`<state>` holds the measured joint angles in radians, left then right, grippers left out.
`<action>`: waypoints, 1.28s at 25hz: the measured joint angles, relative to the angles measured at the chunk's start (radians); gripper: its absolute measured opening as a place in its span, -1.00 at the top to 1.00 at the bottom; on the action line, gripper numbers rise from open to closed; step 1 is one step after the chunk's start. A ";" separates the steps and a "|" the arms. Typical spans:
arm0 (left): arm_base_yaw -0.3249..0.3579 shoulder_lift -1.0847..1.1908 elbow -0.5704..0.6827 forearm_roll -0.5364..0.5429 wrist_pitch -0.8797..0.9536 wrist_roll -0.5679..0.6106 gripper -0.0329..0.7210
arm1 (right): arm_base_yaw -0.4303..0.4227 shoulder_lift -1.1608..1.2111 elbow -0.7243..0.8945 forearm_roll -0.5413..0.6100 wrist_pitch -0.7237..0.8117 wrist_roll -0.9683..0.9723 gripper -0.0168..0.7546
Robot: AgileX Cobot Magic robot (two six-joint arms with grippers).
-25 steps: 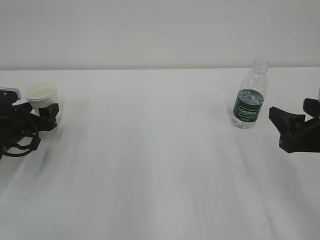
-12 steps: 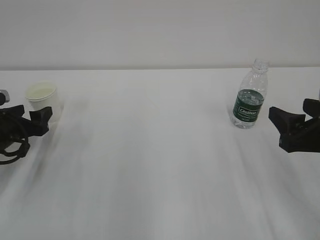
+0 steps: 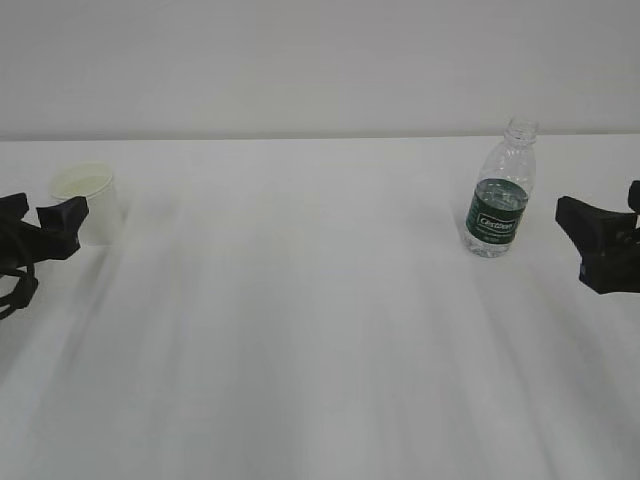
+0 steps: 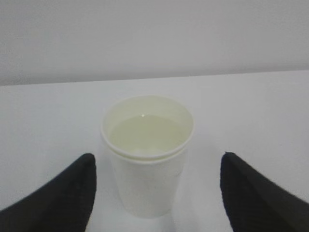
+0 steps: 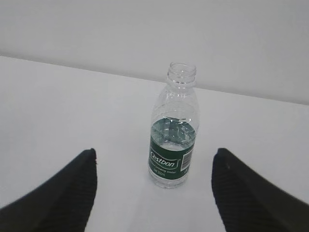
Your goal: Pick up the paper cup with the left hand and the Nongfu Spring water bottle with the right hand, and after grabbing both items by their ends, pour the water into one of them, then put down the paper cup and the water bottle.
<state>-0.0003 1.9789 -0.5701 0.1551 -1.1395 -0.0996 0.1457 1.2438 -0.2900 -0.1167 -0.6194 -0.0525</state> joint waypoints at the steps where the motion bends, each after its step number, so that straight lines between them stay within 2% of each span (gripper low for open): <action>1: 0.000 -0.015 0.000 0.000 0.002 0.000 -0.62 | 0.000 -0.013 0.000 0.003 0.013 0.000 -0.48; 7: 0.000 -0.131 0.009 0.000 0.086 0.000 -0.62 | 0.000 -0.113 0.005 0.036 0.102 0.000 -0.48; 21: 0.000 -0.525 0.020 0.026 0.434 0.000 -0.62 | 0.000 -0.343 -0.027 0.095 0.368 -0.019 -0.48; 32: 0.000 -0.684 0.023 0.049 0.557 -0.022 -0.62 | 0.000 -0.386 -0.045 0.100 0.442 -0.022 -0.48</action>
<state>-0.0003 1.2951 -0.5469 0.2038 -0.5820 -0.1220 0.1457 0.8581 -0.3354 -0.0163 -0.1779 -0.0743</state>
